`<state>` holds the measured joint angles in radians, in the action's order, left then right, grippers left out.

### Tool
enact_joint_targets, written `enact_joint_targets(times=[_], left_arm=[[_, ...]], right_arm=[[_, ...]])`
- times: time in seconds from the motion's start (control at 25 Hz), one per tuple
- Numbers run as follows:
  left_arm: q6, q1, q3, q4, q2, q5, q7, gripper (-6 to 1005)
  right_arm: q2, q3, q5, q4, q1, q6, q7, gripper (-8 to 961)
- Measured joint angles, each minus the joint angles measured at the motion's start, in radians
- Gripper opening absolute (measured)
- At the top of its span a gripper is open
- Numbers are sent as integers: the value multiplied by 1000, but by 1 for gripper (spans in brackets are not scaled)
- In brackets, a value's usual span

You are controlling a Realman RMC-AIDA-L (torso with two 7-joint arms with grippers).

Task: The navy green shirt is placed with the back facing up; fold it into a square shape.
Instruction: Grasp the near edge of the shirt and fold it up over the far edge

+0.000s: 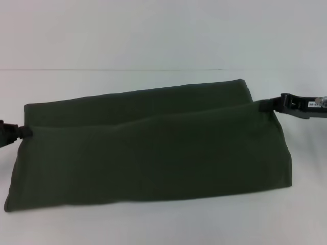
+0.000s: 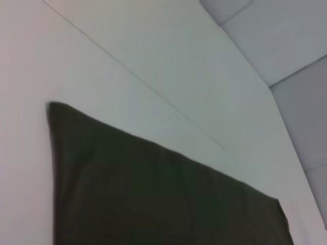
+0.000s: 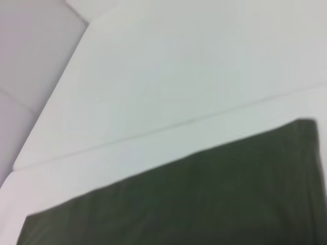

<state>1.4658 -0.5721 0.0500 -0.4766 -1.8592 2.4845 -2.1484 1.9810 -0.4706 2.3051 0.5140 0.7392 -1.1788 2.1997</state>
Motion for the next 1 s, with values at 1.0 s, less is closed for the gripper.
enact_joint_targets(times=[1.0], left_arm=[[-347, -96, 7, -6, -103, -151, 118, 12]], right_arm=[[106, -68, -96, -15, 96, 410, -121, 33]])
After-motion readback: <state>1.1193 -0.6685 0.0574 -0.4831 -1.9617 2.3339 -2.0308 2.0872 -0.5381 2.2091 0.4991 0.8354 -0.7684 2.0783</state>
